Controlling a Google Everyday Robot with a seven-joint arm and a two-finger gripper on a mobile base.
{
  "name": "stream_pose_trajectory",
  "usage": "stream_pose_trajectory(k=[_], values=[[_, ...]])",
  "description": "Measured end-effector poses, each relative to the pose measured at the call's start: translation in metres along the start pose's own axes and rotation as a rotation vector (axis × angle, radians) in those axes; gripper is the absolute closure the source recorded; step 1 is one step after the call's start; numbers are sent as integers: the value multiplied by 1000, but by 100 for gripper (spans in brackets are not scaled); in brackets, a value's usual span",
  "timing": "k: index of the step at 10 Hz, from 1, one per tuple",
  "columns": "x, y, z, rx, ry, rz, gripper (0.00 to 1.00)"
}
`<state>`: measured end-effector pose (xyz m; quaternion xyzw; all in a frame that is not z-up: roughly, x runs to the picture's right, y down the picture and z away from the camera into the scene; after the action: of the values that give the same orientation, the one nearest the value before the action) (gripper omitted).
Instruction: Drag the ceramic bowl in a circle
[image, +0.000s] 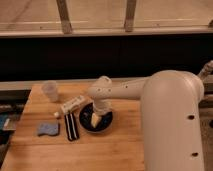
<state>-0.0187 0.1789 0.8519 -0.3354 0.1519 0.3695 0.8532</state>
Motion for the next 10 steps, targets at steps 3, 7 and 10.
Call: stream_pose_trajectory(k=[3, 7, 10], values=[[7, -8, -1, 1, 0, 13, 65], [43, -32, 5, -8, 40, 89, 100], [84, -73, 0, 30, 71, 197, 100]])
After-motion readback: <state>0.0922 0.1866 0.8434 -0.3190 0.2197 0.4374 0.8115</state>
